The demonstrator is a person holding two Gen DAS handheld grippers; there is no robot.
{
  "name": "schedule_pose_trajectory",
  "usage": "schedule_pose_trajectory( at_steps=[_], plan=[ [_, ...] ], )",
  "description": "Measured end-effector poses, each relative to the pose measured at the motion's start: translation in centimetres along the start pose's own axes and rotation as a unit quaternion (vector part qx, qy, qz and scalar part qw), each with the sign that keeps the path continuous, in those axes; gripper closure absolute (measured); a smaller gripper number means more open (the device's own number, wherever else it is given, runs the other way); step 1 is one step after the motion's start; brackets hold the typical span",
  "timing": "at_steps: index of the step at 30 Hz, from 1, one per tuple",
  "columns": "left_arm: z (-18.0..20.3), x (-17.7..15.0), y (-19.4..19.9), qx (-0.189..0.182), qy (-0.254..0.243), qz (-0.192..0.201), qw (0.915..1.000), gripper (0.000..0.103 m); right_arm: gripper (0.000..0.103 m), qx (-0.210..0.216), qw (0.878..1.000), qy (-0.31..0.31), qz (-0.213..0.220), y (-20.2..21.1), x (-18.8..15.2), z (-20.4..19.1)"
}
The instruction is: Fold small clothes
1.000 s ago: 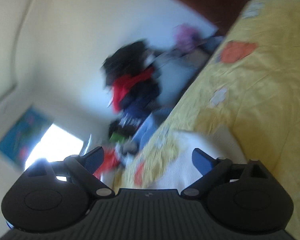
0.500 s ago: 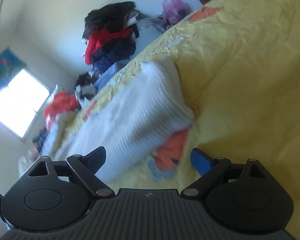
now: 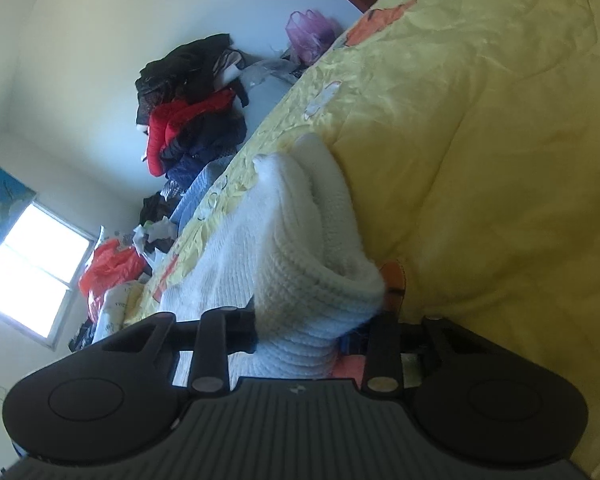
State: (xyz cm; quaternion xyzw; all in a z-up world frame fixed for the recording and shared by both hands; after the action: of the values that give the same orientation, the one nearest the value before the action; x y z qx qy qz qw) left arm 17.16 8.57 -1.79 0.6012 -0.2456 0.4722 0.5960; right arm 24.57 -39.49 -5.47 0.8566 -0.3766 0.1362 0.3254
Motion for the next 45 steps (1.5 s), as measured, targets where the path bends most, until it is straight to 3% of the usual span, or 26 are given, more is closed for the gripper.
schedule_pose_trajectory(
  at_steps=[4, 8, 10, 12, 16, 17, 18, 20, 21, 23, 24, 26, 27, 28, 31, 34, 39, 41, 42, 44, 45],
  plan=[
    [-0.3, 1.2, 1.2, -0.026, -0.002, 0.007, 0.9996, 0.090, 0.073, 0.001, 1.000, 0.020, 0.012, 0.7, 0.2, -1.4],
    [-1.1, 2.9, 3.9, -0.056, 0.004, 0.017, 0.9983, 0.092, 0.074, 0.030, 0.999, 0.028, 0.020, 2.7, 0.2, -3.2],
    [-1.7, 3.5, 5.8, -0.072, 0.012, 0.019, 0.9972, 0.094, 0.074, 0.051, 0.998, 0.027, 0.016, 4.5, -0.3, -3.9],
    [-2.9, 3.8, 8.5, -0.083, 0.025, 0.028, 0.9958, 0.103, 0.074, 0.071, 0.997, 0.023, 0.011, 6.6, -1.2, -4.3],
    [-5.8, 2.7, 14.9, -0.122, 0.032, 0.060, 0.9902, 0.103, 0.078, 0.101, 0.995, 0.020, 0.003, 12.4, -4.8, -3.7],
    [-6.4, 1.7, 15.7, -0.140, 0.029, 0.047, 0.9885, 0.103, 0.081, 0.106, 0.994, 0.015, 0.001, 13.8, -5.8, -3.2],
    [-6.7, 0.8, 15.8, -0.161, 0.031, 0.024, 0.9863, 0.103, 0.091, 0.108, 0.994, 0.013, -0.001, 15.1, -6.6, -2.5],
    [-7.5, -1.3, 15.0, -0.166, 0.040, -0.023, 0.9850, 0.101, 0.084, 0.098, 0.995, 0.012, 0.002, 17.3, -7.5, -0.8],
    [-7.8, -2.0, 14.1, -0.151, 0.049, -0.038, 0.9866, 0.098, 0.082, 0.085, 0.996, 0.011, 0.008, 18.1, -7.5, 0.0],
    [-8.4, -2.7, 12.1, -0.144, 0.097, -0.069, 0.9823, 0.090, 0.051, 0.067, 0.998, -0.010, 0.019, 19.0, -7.2, 1.4],
    [-8.5, -2.8, 11.0, -0.155, 0.138, -0.083, 0.9748, 0.083, 0.030, 0.064, 0.997, -0.024, 0.020, 19.0, -7.1, 1.8],
    [-8.5, -2.7, 8.8, -0.190, 0.221, -0.100, 0.9513, 0.053, 0.028, 0.071, 0.996, -0.049, 0.021, 18.6, -7.2, 2.2],
    [-8.3, -2.6, 7.7, -0.194, 0.249, -0.103, 0.9434, 0.018, 0.028, 0.078, 0.995, -0.055, 0.013, 18.1, -7.4, 2.1],
    [-8.2, -2.4, 6.6, -0.189, 0.263, -0.103, 0.9406, 0.004, 0.027, 0.079, 0.995, -0.058, 0.006, 17.4, -7.7, 1.8],
    [-7.5, -2.0, 3.8, -0.141, 0.273, -0.097, 0.9469, 0.005, 0.027, 0.080, 0.995, -0.058, -0.010, 15.3, -8.7, 1.1],
    [-6.9, -1.8, 1.5, -0.139, 0.289, -0.099, 0.9419, 0.005, 0.027, 0.078, 0.995, -0.059, -0.010, 13.3, -9.3, 0.2],
    [-5.8, -0.5, -1.6, -0.120, 0.260, -0.075, 0.9551, 0.008, 0.026, 0.078, 0.995, -0.059, 0.001, 9.8, -8.1, -1.2],
    [-5.5, -0.4, -2.4, -0.095, 0.242, -0.067, 0.9634, 0.041, 0.027, 0.075, 0.995, -0.058, 0.009, 8.3, -7.4, -1.7],
    [-5.4, -0.6, -2.7, -0.087, 0.232, -0.071, 0.9662, 0.061, 0.036, 0.066, 0.996, -0.052, 0.014, 7.5, -7.1, -1.8],
    [-5.4, -0.7, -2.7, -0.086, 0.230, -0.067, 0.9671, 0.069, 0.073, 0.043, 0.998, -0.043, 0.008, 5.9, -7.0, -1.5],
    [-5.3, -0.7, -2.4, -0.085, 0.225, -0.065, 0.9686, 0.072, 0.073, 0.039, 0.998, -0.044, 0.007, 5.4, -6.9, -1.2]
  ],
)
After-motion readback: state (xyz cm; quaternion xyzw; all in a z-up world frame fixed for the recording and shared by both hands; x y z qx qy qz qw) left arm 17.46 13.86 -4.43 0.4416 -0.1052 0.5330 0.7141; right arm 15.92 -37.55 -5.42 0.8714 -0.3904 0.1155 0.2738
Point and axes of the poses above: each gripper's, at about its wrist camera, not at the fingertips, and y roughly against the way its jaws point, z to its right, x to its top, the point moved 8 cm from there along -y, roughly the way its jaws point, and after that the axes turned 1 degree about y, right-handed, at the moved point
